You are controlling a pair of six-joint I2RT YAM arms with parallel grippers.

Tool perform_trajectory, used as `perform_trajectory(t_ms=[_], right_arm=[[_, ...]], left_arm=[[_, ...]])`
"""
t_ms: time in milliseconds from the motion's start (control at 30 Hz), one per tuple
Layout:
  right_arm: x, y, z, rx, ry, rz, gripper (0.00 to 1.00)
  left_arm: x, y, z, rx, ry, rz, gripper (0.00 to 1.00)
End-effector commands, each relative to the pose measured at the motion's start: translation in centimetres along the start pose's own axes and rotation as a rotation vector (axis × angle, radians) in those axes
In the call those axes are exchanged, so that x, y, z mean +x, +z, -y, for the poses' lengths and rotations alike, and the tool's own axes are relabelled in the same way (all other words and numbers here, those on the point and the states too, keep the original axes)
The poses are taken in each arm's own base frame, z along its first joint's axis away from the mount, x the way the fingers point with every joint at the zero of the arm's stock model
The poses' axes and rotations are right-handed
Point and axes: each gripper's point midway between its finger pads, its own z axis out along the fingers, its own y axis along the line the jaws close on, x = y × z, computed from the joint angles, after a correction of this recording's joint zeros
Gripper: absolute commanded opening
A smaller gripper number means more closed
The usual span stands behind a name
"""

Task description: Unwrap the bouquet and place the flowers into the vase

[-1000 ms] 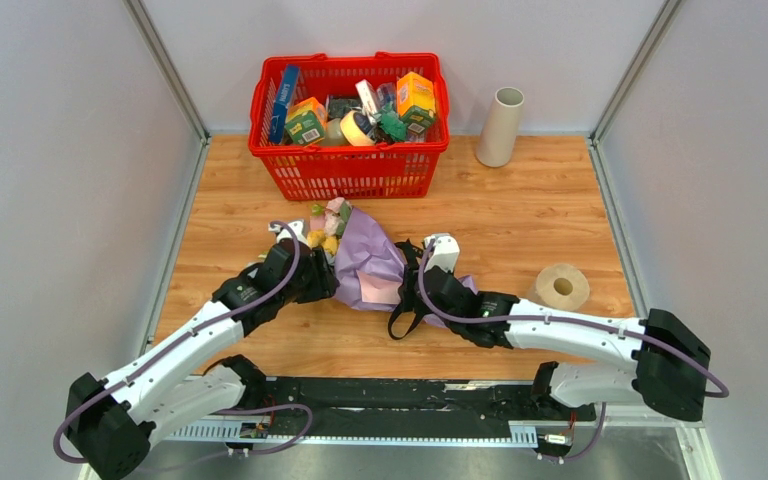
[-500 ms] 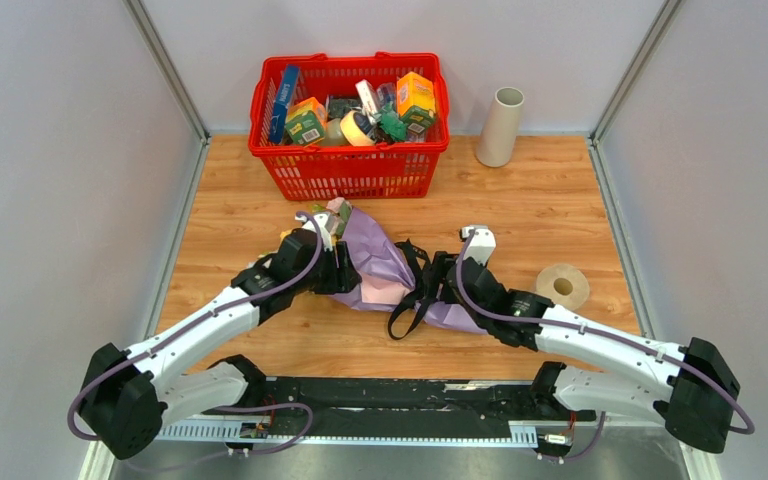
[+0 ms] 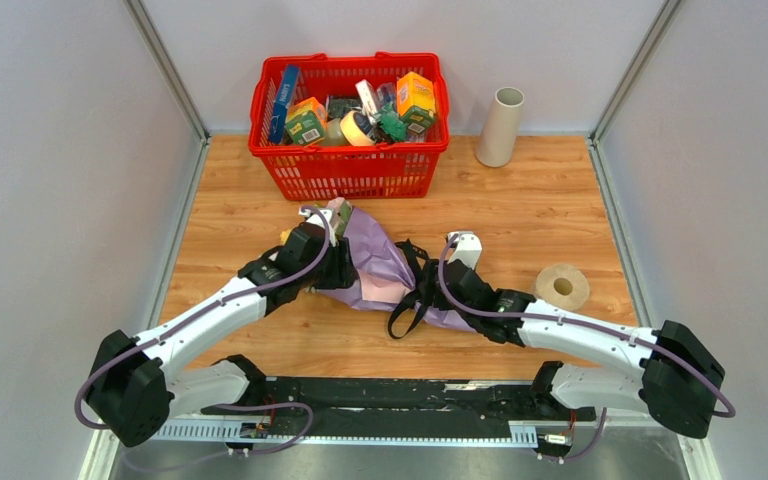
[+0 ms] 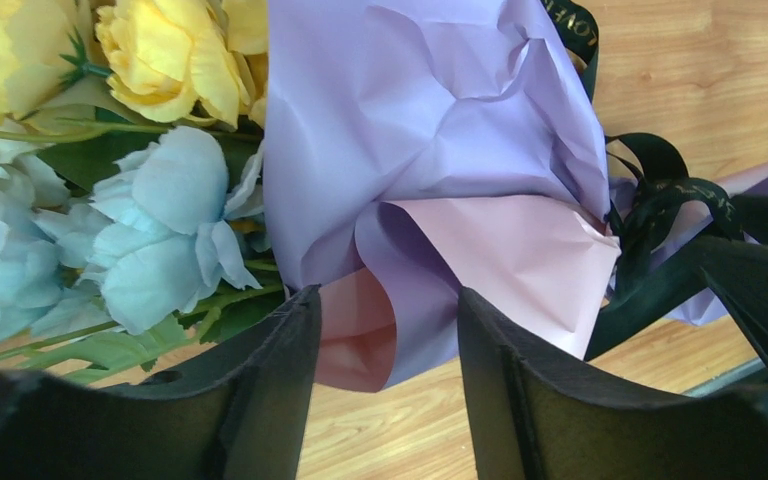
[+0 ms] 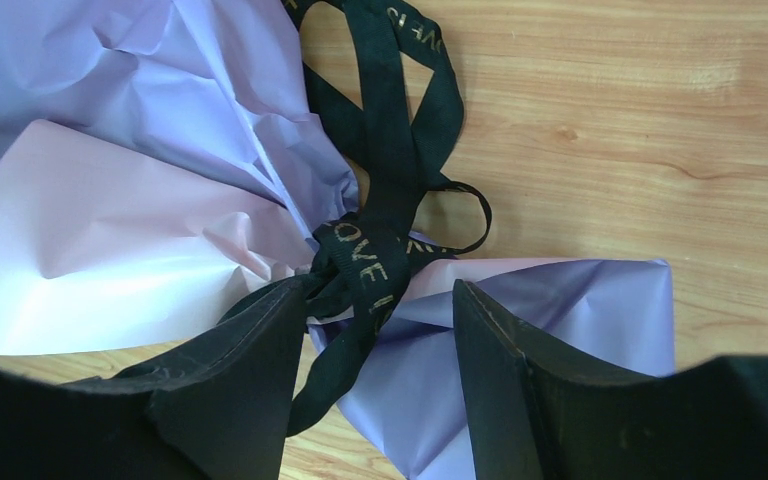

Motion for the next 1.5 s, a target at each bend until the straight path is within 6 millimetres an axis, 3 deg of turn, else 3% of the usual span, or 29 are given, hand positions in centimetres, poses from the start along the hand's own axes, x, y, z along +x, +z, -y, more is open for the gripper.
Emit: perform_trajectory(t_ms=[0, 133, 200, 300, 333, 467, 633, 733, 900, 1033, 1267, 1300, 1367, 1467], right_arm=[[-0.3, 0.5, -0.3, -0.025, 0.024, 0.016, 0.59], [-0.1, 0.7, -0.4, -0.045, 0.031, 0.021, 0.57], [-0.1, 0.9, -0.7, -0.061, 0.025, 0.026, 0.54], [0.0, 1.9, -1.5, -0.105, 0.028, 0.034, 0.46], [0.1, 2.1, -1.8, -0.12, 0.02, 0.036, 0.43], [0.9, 4.2, -3.6, -0.177, -0.057, 0.02, 0.34], [0.3, 5.8, -6.6, -0.241, -0.105, -0.001, 0.28], [-0.3, 6.3, -7.2, -0.23, -0.114, -0.003, 0.26], [-4.0, 5.4, -6.7, -0.142, -0.128, 0.064, 0.17], [-6.4, 3.6, -7.1, -0.136, -0.136, 0.094, 0.0], [-10.4, 1.7, -6.1, -0.062, -0.134, 0.214, 0.0], [-10.9, 1.5, -5.8, -0.039, -0.129, 0.224, 0.06], [-10.9, 1.3, -5.7, -0.034, -0.11, 0.212, 0.26], [-8.7, 1.3, -5.7, -0.06, -0.084, 0.134, 0.32]], left_arm=[[0.8, 0.4, 1.3, 0.069, -0.007, -0.037, 0.55], [1.9, 0.7, 0.4, 0.036, -0.043, -0.055, 0.43], [1.8, 0.3, 0.3, 0.03, -0.071, -0.047, 0.31], [0.6, -0.8, -0.8, -0.038, -0.132, 0.025, 0.03], [0.7, -1.1, -1.1, -0.057, -0.141, 0.022, 0.0], [0.2, -2.9, -2.3, -0.114, -0.215, 0.092, 0.0], [2.3, -3.8, -5.4, -0.256, -0.257, 0.076, 0.0], [3.3, -4.1, -6.9, -0.321, -0.285, 0.075, 0.0], [3.6, -4.4, -7.4, -0.337, -0.306, 0.086, 0.0], [3.7, -4.0, -7.7, -0.344, -0.312, 0.095, 0.0], [4.1, -3.7, -8.2, -0.362, -0.31, 0.096, 0.0], [4.2, -3.7, -8.2, -0.361, -0.31, 0.095, 0.0], [4.2, -3.8, -8.2, -0.356, -0.31, 0.096, 0.0], [3.9, -3.8, -7.8, -0.33, -0.305, 0.104, 0.0]])
